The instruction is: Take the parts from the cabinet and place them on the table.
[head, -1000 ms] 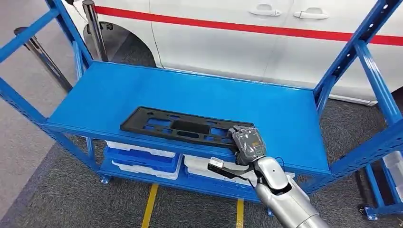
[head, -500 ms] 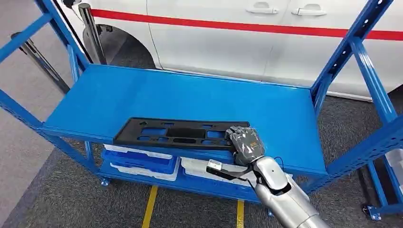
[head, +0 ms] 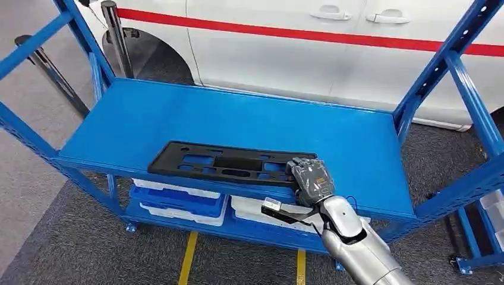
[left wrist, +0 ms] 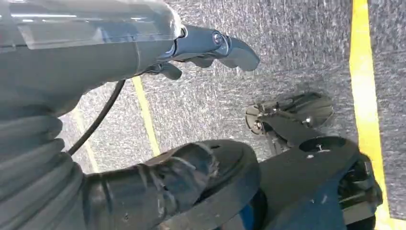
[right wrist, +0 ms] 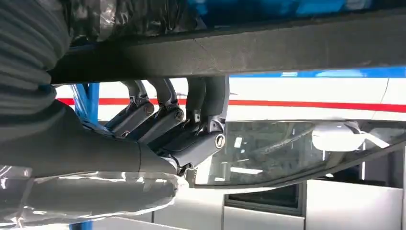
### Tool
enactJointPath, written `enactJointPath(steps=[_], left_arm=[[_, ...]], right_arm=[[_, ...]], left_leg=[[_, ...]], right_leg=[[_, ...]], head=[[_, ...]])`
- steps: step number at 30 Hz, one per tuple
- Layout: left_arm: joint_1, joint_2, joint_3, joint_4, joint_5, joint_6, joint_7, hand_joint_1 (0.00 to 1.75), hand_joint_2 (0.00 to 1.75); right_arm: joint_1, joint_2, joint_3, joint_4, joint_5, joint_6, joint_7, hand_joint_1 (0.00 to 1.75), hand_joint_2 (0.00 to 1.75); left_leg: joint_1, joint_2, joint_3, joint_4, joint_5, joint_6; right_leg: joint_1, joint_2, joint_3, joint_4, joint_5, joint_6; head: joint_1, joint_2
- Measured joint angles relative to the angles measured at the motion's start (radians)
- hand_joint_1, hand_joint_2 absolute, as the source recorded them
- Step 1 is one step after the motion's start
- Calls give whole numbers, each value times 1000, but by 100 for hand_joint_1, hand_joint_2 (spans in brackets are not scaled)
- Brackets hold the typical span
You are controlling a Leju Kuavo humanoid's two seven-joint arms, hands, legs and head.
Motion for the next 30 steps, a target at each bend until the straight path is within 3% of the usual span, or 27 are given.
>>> enactJointPath(steps=[3,4,5,6,8,10,12,13,14,15,17,18,19,20,21,23,24,25,28,29,30], left_arm=[[0,0,4,0,0,0,10,0,175],[0,-1,5,0,0,1,14,0,175],[1,-2,7,0,0,3,16,0,175],[1,-3,8,0,0,5,18,0,175],[0,-6,9,0,-1,12,27,0,175],[-1,-9,11,0,-4,15,34,0,175],[2,-11,13,0,-5,15,45,0,175],[2,-11,16,0,-6,15,50,0,175],[0,-11,19,0,-7,15,56,0,175],[-1,-11,21,0,-8,15,59,0,175],[-3,-12,26,0,-12,14,67,0,175],[-4,-12,27,0,-14,14,68,0,175],[-4,-12,28,0,-15,14,69,0,175],[-4,-12,29,0,-15,14,69,0,175],[-5,-12,29,0,-16,14,71,0,175],[-6,-12,30,0,-18,14,75,0,175],[-6,-12,30,0,-19,13,76,0,175],[-6,-12,31,0,-19,13,76,0,175],[-6,-14,31,0,-19,13,77,0,175],[-5,-15,31,0,-19,13,77,0,175],[-8,-18,31,0,-19,13,77,0,175]], right_arm=[[11,0,-1,0,49,-46,35,155,175],[20,0,-2,0,75,-70,54,155,175],[30,0,-3,-3,113,-101,78,155,175],[39,0,-6,-7,157,-133,107,155,175],[61,0,-24,-29,276,-204,183,155,175],[82,7,-49,-54,361,-252,230,155,175],[110,14,-76,-79,427,-276,256,155,175],[121,16,-88,-87,451,-282,266,155,175],[131,24,-101,-98,462,-288,276,155,175],[139,29,-111,-108,466,-295,285,155,175],[152,35,-122,-131,472,-319,329,155,175],[157,33,-122,-139,472,-327,360,155,175],[158,29,-122,-145,472,-331,390,155,175],[159,24,-121,-153,473,-333,421,155,175],[158,19,-118,-160,473,-337,443,155,175],[153,4,-102,-177,473,-342,492,155,175],[150,-4,-94,-185,473,-343,509,155,175],[147,-11,-88,-191,474,-343,519,155,175],[144,-26,-67,-206,474,-343,541,155,175],[143,-32,-64,-208,474,-343,542,155,175],[143,-42,-63,-210,474,-343,544,155,175]], left_leg=[[-4,3,-7,1,1,7],[-4,2,-7,2,0,8],[-4,0,-6,2,-1,9],[-4,-2,-6,4,-2,9],[-4,-8,-4,10,-8,5],[-12,-14,-13,21,-15,-6],[-11,-14,-15,16,-6,-18],[-10,-15,-15,16,-5,-21],[-7,-14,-20,24,-20,-25],[-7,-13,-29,51,-48,-30],[-6,-13,-86,193,-134,-38],[-6,-13,-116,267,-165,-40],[-6,-13,-134,316,-177,-42],[-6,-13,-127,316,-165,-41],[-6,-13,-100,271,-135,-39],[-7,-13,-3,98,-55,-31],[-8,-14,29,29,-51,-24],[-15,-15,33,14,-54,-23],[-19,-15,20,19,-39,-7],[-11,-14,19,4,-24,1],[-9,-10,15,1,-12,8]], right_leg=[[2,1,-103,214,-104,3],[1,1,-122,254,-107,3],[1,1,-119,248,-89,2],[1,0,-99,202,-54,-1],[0,0,-20,36,34,-9],[8,2,2,-23,20,-16],[11,2,-3,-14,23,-22],[10,2,-3,-15,25,-25],[0,0,-1,-25,31,-35],[1,0,-2,-28,33,-41],[5,-1,-9,-27,36,-48],[7,-4,-12,-27,38,-50],[8,-5,-16,-26,40,-52],[9,-5,-19,-24,41,-53],[9,-5,-22,-21,43,-53],[9,-3,-25,-15,45,-50],[9,-3,-27,-13,48,-46],[15,-1,-32,-9,51,-40],[9,-1,-37,-18,71,-16],[14,0,-41,-16,71,-10],[8,2,-50,3,38,-8]], head=[[0,0],[0,0],[0,0],[0,0],[0,0],[0,0],[-1,0],[-1,0],[-1,0],[-1,0],[-2,0],[-2,0],[-2,0],[-2,0],[-2,0],[-2,0],[-2,0],[-2,0],[-2,0],[0,0],[0,0]])
